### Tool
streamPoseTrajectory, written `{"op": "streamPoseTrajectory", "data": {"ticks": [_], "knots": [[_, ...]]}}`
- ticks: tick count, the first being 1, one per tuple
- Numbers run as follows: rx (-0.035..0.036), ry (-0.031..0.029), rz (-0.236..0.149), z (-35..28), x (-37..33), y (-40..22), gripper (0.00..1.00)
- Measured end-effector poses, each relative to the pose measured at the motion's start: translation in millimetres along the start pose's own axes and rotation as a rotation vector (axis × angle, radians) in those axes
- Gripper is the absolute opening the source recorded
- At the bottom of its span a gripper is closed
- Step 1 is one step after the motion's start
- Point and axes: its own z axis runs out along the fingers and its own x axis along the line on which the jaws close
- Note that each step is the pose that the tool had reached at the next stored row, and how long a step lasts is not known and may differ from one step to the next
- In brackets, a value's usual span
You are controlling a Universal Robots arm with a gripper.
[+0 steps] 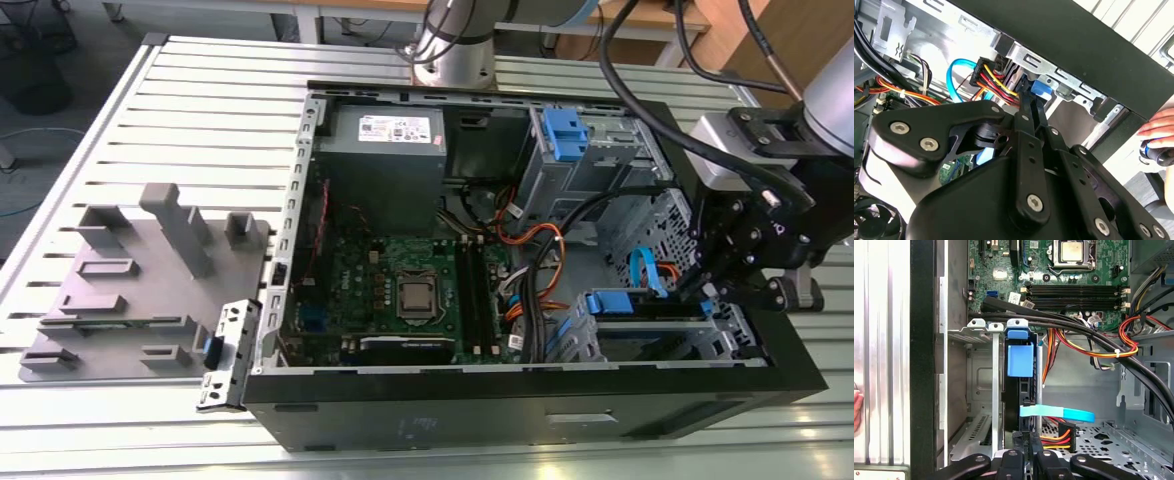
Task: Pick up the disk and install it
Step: 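Insert the second disk wire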
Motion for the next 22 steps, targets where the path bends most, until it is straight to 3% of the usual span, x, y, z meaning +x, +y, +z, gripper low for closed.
{"op": "streamPoseTrajectory", "data": {"ticks": [7,22], "knots": [[0.0000,-0.0002,0.000,-2.4,-0.2,0.0,0.16],[0.0002,0.0002,0.000,-1.4,-2.8,7.6,0.16]]}}
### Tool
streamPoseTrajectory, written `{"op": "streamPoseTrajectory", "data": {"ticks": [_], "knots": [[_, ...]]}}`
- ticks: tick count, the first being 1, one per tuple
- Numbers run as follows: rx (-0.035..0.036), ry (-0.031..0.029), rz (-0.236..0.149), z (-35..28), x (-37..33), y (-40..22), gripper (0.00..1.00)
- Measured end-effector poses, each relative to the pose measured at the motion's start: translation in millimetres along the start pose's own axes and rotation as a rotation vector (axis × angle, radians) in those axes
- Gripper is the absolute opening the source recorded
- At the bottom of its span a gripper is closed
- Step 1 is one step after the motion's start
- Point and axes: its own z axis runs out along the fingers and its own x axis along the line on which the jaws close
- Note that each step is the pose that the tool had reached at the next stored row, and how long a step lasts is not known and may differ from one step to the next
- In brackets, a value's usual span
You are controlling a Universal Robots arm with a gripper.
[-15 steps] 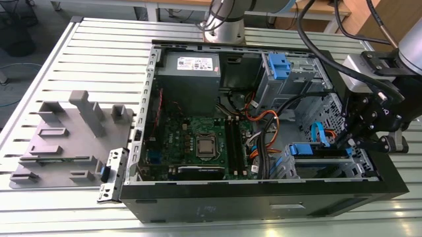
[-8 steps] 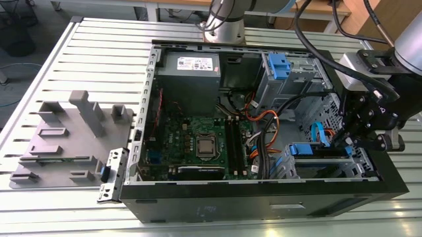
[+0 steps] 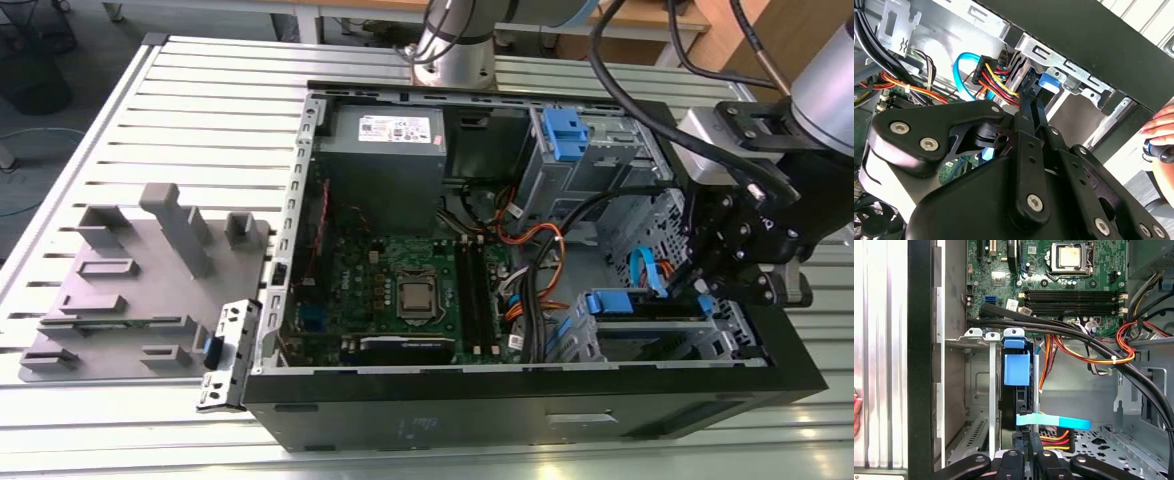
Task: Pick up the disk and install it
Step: 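Insert the second disk wire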
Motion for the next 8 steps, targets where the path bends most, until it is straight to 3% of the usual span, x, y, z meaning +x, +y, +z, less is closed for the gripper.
{"op": "streamPoseTrajectory", "data": {"ticks": [8], "knots": [[0.0000,-0.0004,0.000,1.4,0.0,0.7,0.16]]}}
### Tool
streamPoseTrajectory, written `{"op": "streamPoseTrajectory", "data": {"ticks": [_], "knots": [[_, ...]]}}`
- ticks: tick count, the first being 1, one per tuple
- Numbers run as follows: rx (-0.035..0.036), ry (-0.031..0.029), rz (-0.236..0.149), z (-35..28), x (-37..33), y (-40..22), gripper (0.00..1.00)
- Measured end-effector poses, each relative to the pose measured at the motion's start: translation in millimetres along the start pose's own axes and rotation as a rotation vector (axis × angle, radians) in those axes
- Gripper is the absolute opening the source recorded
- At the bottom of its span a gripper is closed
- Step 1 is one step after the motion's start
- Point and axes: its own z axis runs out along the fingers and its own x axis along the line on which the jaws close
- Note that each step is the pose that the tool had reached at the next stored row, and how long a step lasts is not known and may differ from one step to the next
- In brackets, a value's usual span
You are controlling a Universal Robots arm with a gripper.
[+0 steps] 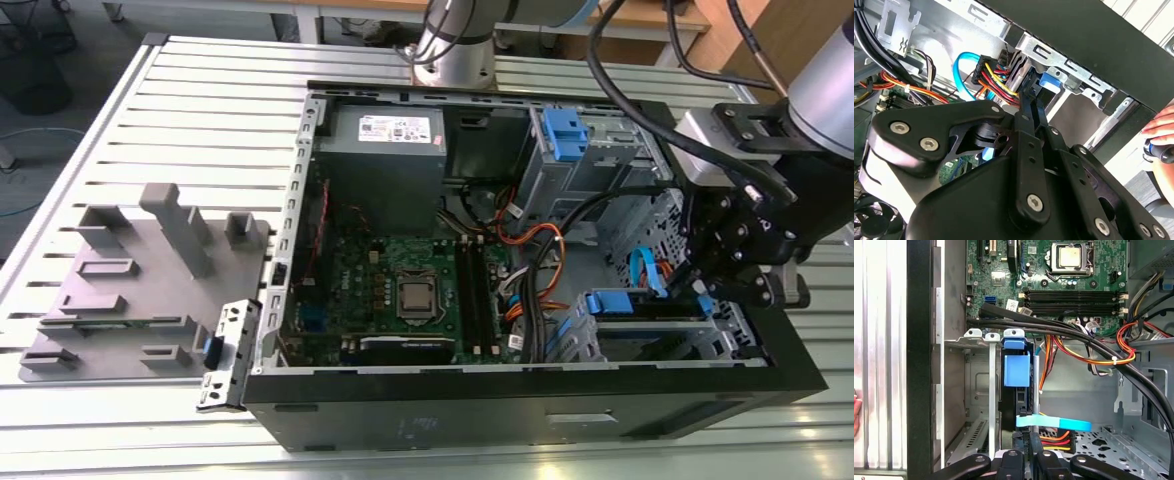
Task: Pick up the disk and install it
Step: 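Insert the second disk wire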
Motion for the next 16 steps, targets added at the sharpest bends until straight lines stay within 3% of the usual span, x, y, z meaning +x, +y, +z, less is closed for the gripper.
{"op": "streamPoseTrajectory", "data": {"ticks": [16], "knots": [[0.0000,-0.0005,0.000,3.0,0.0,0.2,0.16]]}}
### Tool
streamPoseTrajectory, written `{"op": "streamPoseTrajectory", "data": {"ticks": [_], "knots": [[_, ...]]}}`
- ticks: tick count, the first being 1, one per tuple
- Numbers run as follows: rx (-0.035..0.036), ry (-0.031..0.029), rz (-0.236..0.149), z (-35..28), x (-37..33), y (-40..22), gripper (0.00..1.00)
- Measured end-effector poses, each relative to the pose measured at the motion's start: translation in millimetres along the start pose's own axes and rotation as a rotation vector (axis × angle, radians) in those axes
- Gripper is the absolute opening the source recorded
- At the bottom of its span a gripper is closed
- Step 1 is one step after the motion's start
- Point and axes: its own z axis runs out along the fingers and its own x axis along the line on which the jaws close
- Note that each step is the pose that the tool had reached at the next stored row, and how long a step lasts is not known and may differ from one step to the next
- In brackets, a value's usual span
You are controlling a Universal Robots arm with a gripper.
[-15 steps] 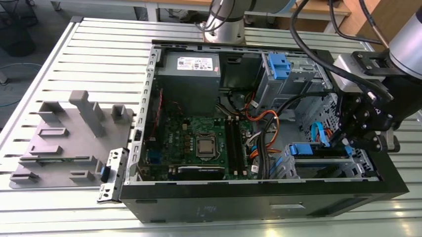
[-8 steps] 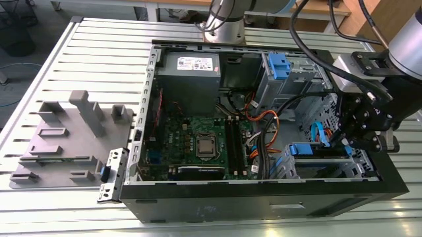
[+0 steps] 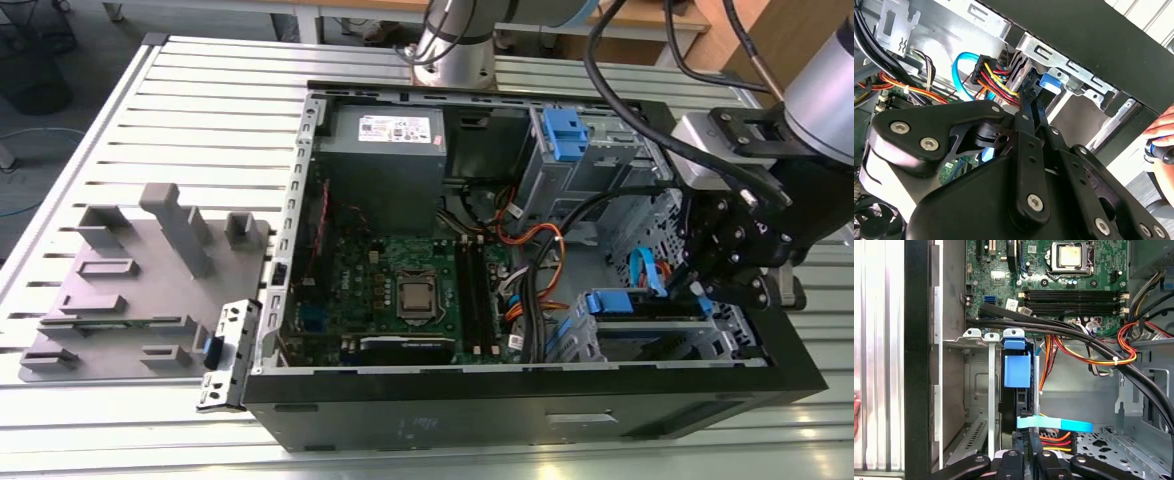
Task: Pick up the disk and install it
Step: 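Insert the second disk wire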
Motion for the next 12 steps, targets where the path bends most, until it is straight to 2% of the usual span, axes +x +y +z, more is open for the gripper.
{"op": "streamPoseTrajectory", "data": {"ticks": [12], "knots": [[0.0000,0.0003,0.000,2.0,0.0,0.0,0.16]]}}
